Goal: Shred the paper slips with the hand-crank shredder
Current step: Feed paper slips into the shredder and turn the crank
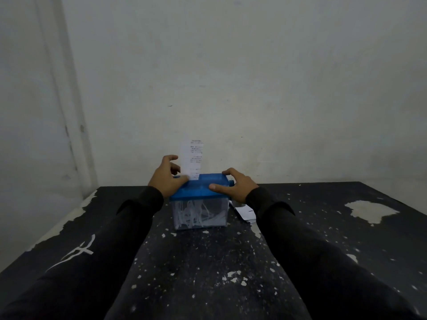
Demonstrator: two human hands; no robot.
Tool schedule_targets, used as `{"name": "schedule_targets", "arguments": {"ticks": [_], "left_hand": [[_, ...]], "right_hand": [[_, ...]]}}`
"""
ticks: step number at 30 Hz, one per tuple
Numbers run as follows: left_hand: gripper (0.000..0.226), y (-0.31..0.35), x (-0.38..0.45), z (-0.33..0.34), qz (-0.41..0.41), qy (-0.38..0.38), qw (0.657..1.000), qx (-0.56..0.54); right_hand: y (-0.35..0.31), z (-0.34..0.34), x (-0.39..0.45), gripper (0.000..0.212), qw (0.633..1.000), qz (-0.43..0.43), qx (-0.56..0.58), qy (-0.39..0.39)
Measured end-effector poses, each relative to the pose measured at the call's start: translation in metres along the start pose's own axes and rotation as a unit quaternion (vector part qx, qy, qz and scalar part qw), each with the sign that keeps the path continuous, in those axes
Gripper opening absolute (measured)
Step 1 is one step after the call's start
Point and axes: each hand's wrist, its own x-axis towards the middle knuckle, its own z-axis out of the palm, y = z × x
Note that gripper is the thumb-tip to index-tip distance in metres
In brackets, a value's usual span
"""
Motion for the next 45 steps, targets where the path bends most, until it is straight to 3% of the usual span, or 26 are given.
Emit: {"name": "schedule_targets", "arguments": {"ticks": [3, 7, 10, 13, 18, 20, 23, 25, 27, 30, 34, 39, 45], "left_hand": [[0.077, 0.002, -0.006, 0.005, -0.011, -0.051, 0.998, -0.018], [0.045, 0.01, -0.013, 0.011, -0.015, -0.139, 0.989, -0.053], [0.052, 0.009, -0.009, 0.012, -0.017, -0.141, 0.988, -0.067], [0.061, 0.009, -0.007, 0.012, -0.023, -0.147, 0.987, -0.067], [0.097, 0.013, -0.005, 0.007, -0.021, -0.165, 0.984, -0.059], [0.091, 0.014, -0.006, 0.007, -0.017, -0.172, 0.983, -0.055], [0.063, 0.012, -0.004, 0.008, -0.025, -0.174, 0.983, -0.045], [0.063, 0.01, -0.003, 0.008, -0.03, -0.174, 0.984, -0.04], [0.078, 0.01, -0.003, 0.007, -0.026, -0.173, 0.984, -0.039], [0.101, 0.005, -0.001, 0.006, -0.017, -0.169, 0.985, -0.032], [0.078, 0.006, -0.003, 0.007, -0.019, -0.167, 0.985, -0.032], [0.064, 0.009, -0.005, 0.008, -0.027, -0.166, 0.985, -0.027], [0.086, 0.014, -0.006, 0.007, -0.035, -0.169, 0.984, -0.035]], "right_hand": [[0.0, -0.001, -0.002, 0.086, 1.0, -0.003, -0.001, 0.001], [-0.002, -0.003, -0.003, 0.093, 0.999, 0.005, -0.037, -0.008], [-0.008, -0.008, -0.007, 0.099, 0.995, 0.024, -0.088, -0.05], [-0.011, -0.019, -0.01, 0.085, 0.994, 0.02, -0.099, -0.035], [-0.016, -0.042, -0.012, 0.019, 0.99, 0.042, 0.129, 0.031], [-0.018, -0.046, -0.011, 0.018, 0.979, 0.035, 0.195, 0.056], [-0.015, -0.043, -0.002, 0.021, 0.952, 0.032, 0.291, 0.087], [-0.009, -0.039, 0.007, 0.016, 0.944, 0.03, 0.312, 0.105], [-0.002, -0.034, 0.017, 0.007, 0.951, 0.026, 0.276, 0.136], [0.005, -0.022, 0.029, 0.016, 0.957, 0.044, 0.228, 0.175], [0.021, -0.006, 0.035, 0.022, 0.979, 0.074, 0.11, 0.154], [0.041, 0.0, 0.02, 0.024, 0.991, 0.11, 0.026, 0.069], [0.071, 0.015, 0.006, 0.034, 0.992, 0.095, 0.047, 0.064]]}}
